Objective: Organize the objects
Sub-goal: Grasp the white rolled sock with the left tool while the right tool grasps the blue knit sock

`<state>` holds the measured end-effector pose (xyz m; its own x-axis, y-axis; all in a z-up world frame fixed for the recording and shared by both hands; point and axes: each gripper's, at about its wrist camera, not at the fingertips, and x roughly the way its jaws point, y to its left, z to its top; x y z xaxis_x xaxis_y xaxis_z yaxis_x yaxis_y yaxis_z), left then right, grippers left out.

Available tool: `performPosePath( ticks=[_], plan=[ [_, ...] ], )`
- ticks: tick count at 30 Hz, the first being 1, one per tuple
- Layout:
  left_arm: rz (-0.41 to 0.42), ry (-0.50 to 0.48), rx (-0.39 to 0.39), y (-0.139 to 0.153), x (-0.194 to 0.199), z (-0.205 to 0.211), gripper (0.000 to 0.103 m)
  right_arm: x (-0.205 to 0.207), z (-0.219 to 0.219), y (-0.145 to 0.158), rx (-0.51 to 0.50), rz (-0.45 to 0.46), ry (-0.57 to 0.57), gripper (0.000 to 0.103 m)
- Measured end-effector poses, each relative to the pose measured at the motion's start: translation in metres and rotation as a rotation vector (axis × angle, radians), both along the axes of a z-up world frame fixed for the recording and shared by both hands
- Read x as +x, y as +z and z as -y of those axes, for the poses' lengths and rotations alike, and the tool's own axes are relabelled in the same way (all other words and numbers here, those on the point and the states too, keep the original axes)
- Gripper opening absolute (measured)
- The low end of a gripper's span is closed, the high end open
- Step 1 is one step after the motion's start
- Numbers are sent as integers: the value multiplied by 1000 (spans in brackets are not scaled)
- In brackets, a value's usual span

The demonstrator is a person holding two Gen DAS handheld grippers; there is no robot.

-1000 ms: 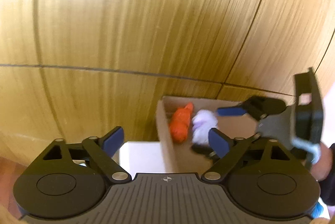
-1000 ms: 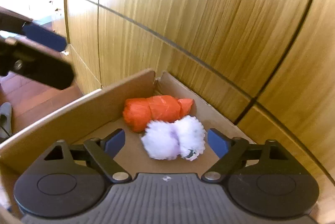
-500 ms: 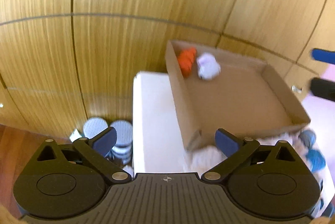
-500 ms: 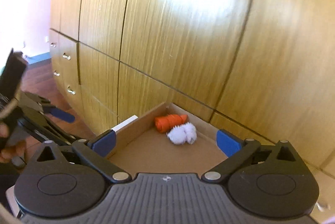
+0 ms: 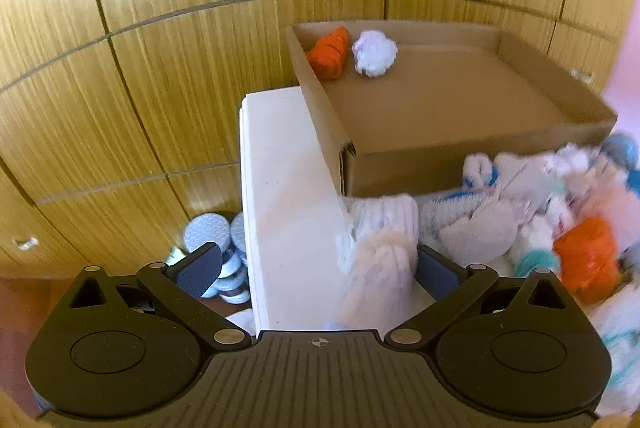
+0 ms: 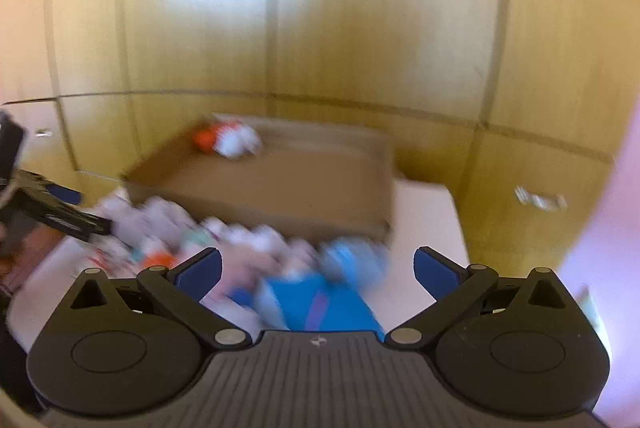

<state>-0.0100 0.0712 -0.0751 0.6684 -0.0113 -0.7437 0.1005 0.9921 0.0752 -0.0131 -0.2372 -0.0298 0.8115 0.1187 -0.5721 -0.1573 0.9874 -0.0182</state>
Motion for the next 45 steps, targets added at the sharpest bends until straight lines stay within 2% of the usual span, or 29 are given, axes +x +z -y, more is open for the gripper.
performPosePath(
  ticks=[3, 8, 11, 13, 16, 18, 22, 29, 35, 37, 39, 41, 45],
  plan=[
    [29, -14, 52, -3, -3, 8, 102, 7, 9, -15, 29, -39, -47, 102],
    [27, -32, 34, 0, -5, 9, 92, -4, 12, -17, 72, -40, -9, 102],
    [31, -53, 13, 1, -6, 9, 81, -6, 14, -20, 87, -36, 38, 101],
    [29, -71, -5, 2, -6, 9, 63, -6, 17, -21, 107, -43, 75, 98],
    [28, -102, -13, 3, -7, 13, 47, -5, 22, -21, 117, -53, 122, 96],
    [34, -116, -3, 3, -10, 16, 46, -3, 27, -21, 145, -76, 138, 90],
    [31, -118, -4, 3, -14, 16, 44, 1, 38, -26, 196, -124, 149, 61],
    [23, -107, 0, 5, -18, 16, 44, -11, 60, -23, 318, -119, 138, 43],
    [19, -104, -16, 8, -21, 15, 44, -21, 69, -26, 322, -120, 128, 44],
    [13, -98, -17, 7, -20, 14, 44, -20, 67, -25, 306, -121, 147, 48],
    [5, -90, -33, 7, -20, 12, 44, -18, 62, -23, 240, -106, 172, 50],
    [0, -87, -38, 7, -21, 11, 44, -15, 57, -23, 169, -98, 206, 58],
    [-5, -77, -40, 7, -22, 9, 44, -4, 55, -27, 132, -105, 271, 60]
  ],
)
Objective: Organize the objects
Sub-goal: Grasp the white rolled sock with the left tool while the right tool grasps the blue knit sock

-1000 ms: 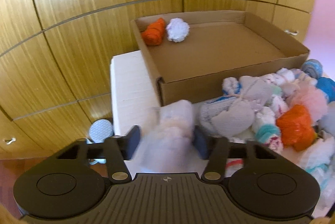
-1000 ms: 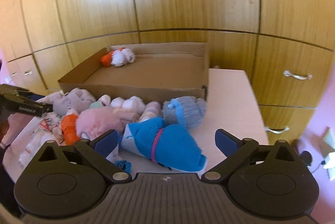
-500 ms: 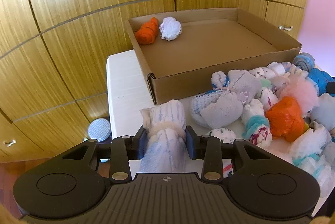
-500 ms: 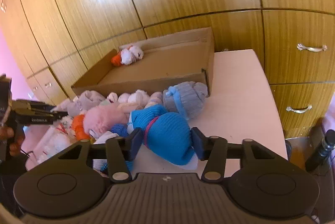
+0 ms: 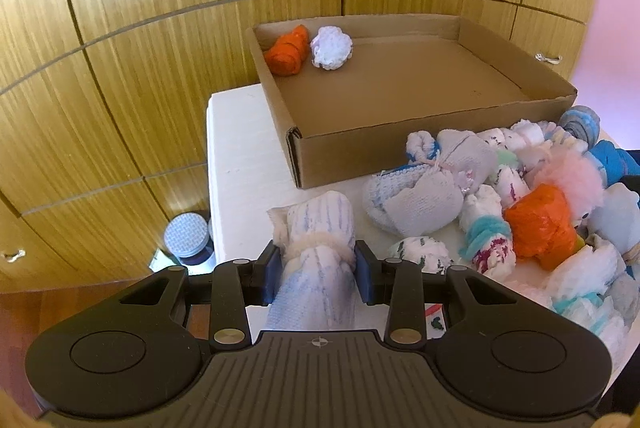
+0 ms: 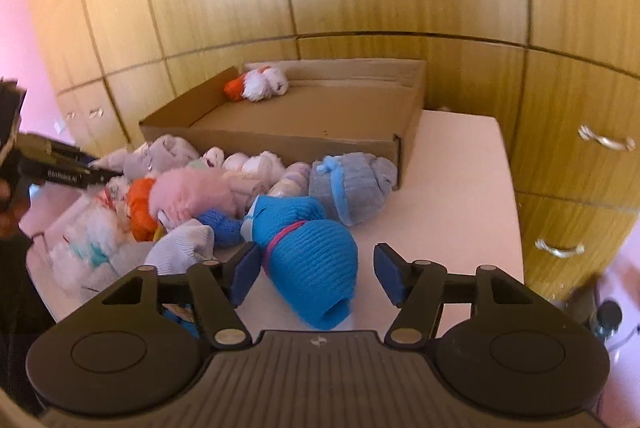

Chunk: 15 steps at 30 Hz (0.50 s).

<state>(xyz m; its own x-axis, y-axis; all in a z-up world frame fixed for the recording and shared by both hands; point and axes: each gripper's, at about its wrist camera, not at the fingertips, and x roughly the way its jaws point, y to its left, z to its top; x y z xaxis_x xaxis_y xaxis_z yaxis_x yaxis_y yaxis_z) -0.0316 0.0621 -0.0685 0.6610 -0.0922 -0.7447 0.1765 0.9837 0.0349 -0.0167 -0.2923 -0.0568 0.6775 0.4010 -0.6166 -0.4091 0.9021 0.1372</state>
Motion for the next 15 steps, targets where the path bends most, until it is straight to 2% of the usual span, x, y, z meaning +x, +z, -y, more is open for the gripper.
performPosePath(
  ticks=[1, 2, 5, 10, 15],
  plan=[
    [-3, 6, -6, 0, 0, -1, 44, 2, 0, -1, 3, -11, 11, 59],
    [-5, 9, -11, 1, -1, -1, 44, 2, -1, -2, 7, -19, 21, 49],
    [-8, 6, -10, 1, -2, -2, 44, -4, -4, -5, 5, -14, 37, 46],
    [-7, 11, -12, 5, -4, -2, 44, -14, 4, -2, 71, 1, -4, 44],
    [24, 12, -38, 25, -9, -2, 44, -26, 23, 22, 176, 43, -70, 44]
  ],
)
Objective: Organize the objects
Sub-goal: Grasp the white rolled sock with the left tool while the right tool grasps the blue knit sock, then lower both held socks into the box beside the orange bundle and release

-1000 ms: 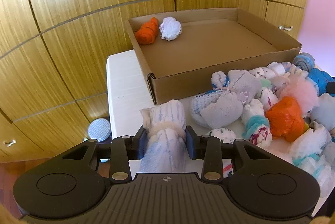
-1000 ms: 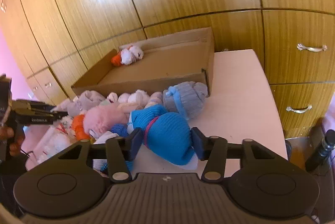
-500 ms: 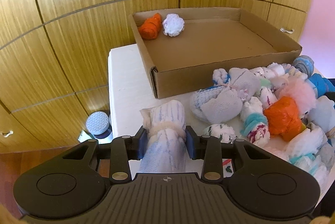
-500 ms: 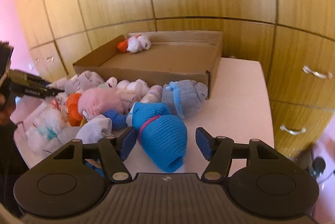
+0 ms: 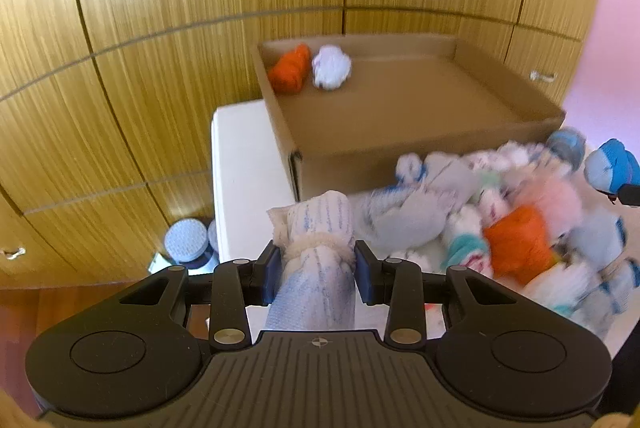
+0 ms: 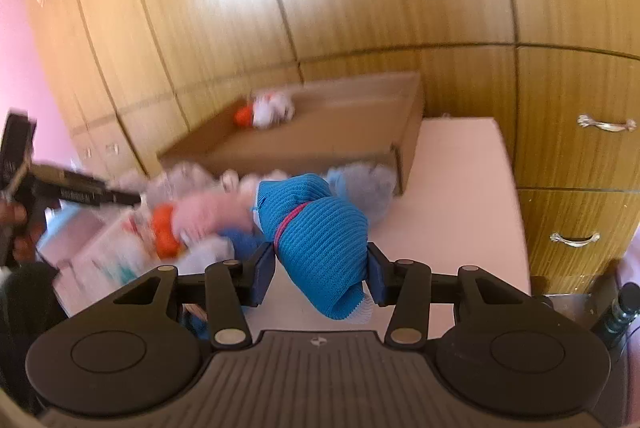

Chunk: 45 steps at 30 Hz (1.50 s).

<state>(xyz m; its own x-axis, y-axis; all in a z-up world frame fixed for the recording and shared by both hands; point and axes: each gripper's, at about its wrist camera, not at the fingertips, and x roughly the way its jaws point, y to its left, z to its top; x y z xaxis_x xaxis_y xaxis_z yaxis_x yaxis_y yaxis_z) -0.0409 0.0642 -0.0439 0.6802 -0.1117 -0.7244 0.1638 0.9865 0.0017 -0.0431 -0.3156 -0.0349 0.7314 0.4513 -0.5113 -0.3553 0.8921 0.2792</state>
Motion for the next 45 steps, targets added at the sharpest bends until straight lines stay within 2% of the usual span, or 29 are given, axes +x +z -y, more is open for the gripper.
performPosePath(
  ticks=[5, 11, 17, 21, 32, 41, 44, 45],
  plan=[
    [32, 10, -62, 33, 7, 4, 44, 6, 9, 35, 72, 46, -56, 44],
    [63, 5, -104, 72, 43, 29, 44, 42, -3, 68, 96, 89, -85, 44],
    [23, -15, -160, 82, 107, 63, 44, 104, -27, 74, 81, 27, -133, 44],
    [-12, -6, -173, 72, 152, 80, 44, 144, -38, 64, 77, -33, -157, 44],
    [-120, 58, -137, 9, 242, 102, 45, 229, -74, 23, 16, -176, -219, 44],
    [-128, 72, -68, -20, 272, 114, 46, 260, -86, 5, 3, -232, -255, 44],
    [-104, 78, -45, -23, 273, 116, 49, 265, -87, 0, 22, -254, -274, 44],
    [-102, 84, -43, -23, 273, 116, 54, 266, -87, -2, 28, -261, -277, 44]
  ],
)
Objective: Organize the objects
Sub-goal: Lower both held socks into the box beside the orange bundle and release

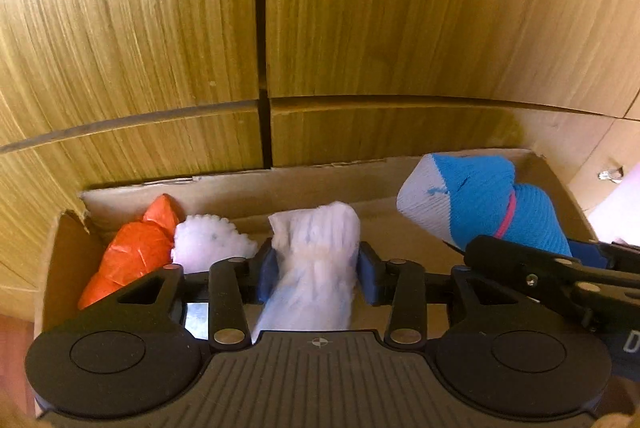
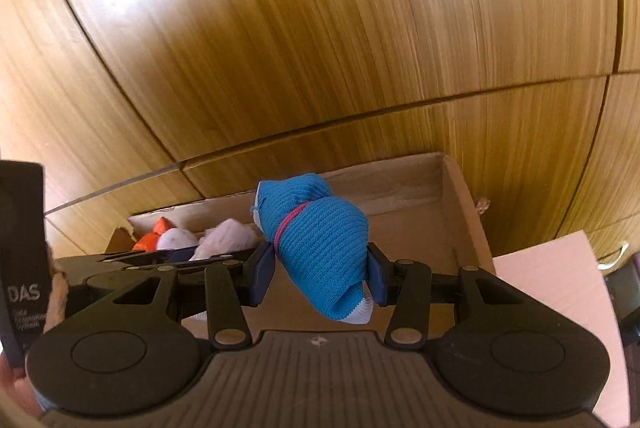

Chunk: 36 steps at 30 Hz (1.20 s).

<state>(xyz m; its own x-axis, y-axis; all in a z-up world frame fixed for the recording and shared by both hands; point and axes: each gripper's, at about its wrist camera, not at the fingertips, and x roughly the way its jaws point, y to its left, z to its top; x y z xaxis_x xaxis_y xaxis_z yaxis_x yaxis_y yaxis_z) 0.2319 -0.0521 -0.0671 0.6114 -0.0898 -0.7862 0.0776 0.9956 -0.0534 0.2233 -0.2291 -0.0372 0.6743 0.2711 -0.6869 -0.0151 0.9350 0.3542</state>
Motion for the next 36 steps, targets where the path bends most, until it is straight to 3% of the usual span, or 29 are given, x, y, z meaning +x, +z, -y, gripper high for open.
performPosePath(
  ticks=[1, 3, 7, 19, 30, 32, 36],
  plan=[
    [0, 6, -2, 0, 0, -1, 61, 0, 0, -2, 1, -4, -3, 44],
    [-1, 16, -16, 0, 1, -6, 65, -1, 0, -4, -2, -4, -4, 44],
    [2, 10, -45, 5, -8, -12, 67, -4, 0, -5, -1, -2, -3, 44],
    [12, 78, -261, 38, -48, -69, 78, -4, -7, -8, 38, -31, -13, 44],
    [39, 73, -298, 49, -46, -68, 82, -1, -33, -10, 4, -45, -11, 48],
    [43, 78, -310, 52, -49, -72, 82, -2, -31, -2, -5, -28, -18, 58],
    [45, 82, -329, 63, -61, -83, 83, -9, -24, 14, -4, -2, -24, 62]
  ],
)
